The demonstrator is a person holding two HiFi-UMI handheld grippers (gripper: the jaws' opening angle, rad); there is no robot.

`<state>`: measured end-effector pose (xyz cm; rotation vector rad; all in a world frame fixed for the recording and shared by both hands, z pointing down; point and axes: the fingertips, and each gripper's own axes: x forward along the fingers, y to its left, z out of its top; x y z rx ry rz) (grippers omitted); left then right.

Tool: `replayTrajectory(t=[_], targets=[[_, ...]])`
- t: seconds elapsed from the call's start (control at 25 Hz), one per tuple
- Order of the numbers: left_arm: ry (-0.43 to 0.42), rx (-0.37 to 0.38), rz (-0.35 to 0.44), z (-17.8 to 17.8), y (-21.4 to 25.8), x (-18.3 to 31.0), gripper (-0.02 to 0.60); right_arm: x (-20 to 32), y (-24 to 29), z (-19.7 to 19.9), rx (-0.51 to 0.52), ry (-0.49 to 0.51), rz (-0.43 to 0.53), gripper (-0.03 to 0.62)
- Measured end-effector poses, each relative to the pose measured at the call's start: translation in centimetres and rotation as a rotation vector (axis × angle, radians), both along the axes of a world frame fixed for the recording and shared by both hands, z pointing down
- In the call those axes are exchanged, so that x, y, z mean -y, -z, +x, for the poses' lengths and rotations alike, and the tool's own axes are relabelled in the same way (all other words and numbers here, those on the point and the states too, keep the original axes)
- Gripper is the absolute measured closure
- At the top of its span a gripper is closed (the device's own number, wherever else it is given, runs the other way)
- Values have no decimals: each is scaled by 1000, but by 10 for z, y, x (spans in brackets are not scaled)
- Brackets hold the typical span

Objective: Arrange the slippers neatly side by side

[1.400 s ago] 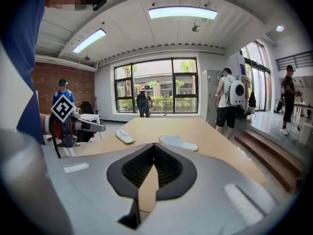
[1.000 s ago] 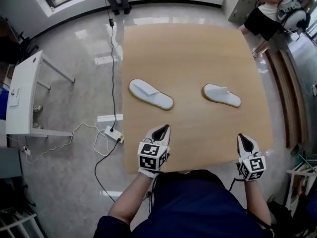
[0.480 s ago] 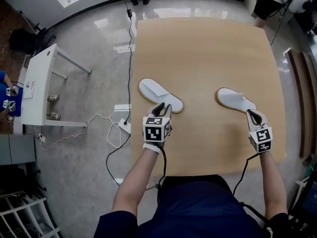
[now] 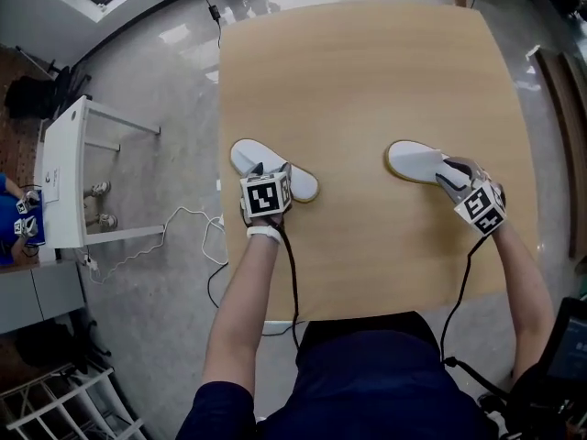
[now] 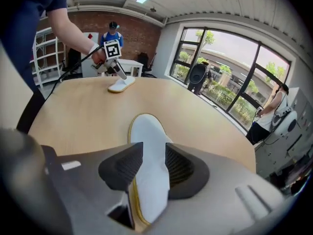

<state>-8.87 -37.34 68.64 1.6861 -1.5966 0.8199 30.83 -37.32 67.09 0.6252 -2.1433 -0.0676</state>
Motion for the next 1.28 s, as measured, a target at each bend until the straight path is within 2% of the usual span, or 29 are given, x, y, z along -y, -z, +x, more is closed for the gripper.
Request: replayTrajectory(t=[0.2,0.32,0.4,0.56,0.92,1.12,1.28], targets=[[-82,46,-84,4,-31,7,311,-3,-29,6,-30,62,-180,439],[-109,74,-60,5,-28,7,313,-19,-49,4,-54,71,-270,445],[-137,78,-42,11,-23,2,314,-27,-54,2,-30,58,-255,453],[-255,82,-12,30,-34,-14,315,-34,-59,4,97,-113,-282,462],[-463,72,-19,95,-42,-54,316,-35,-64,7,194,-443,-343,471],[-613,79,-23,136,-45,-84,318,-52,-65,3,337,-656,-430,502],[-719,82,-26,163,-47,-106,318,-67,-65,-7,396,-751,-466,510]])
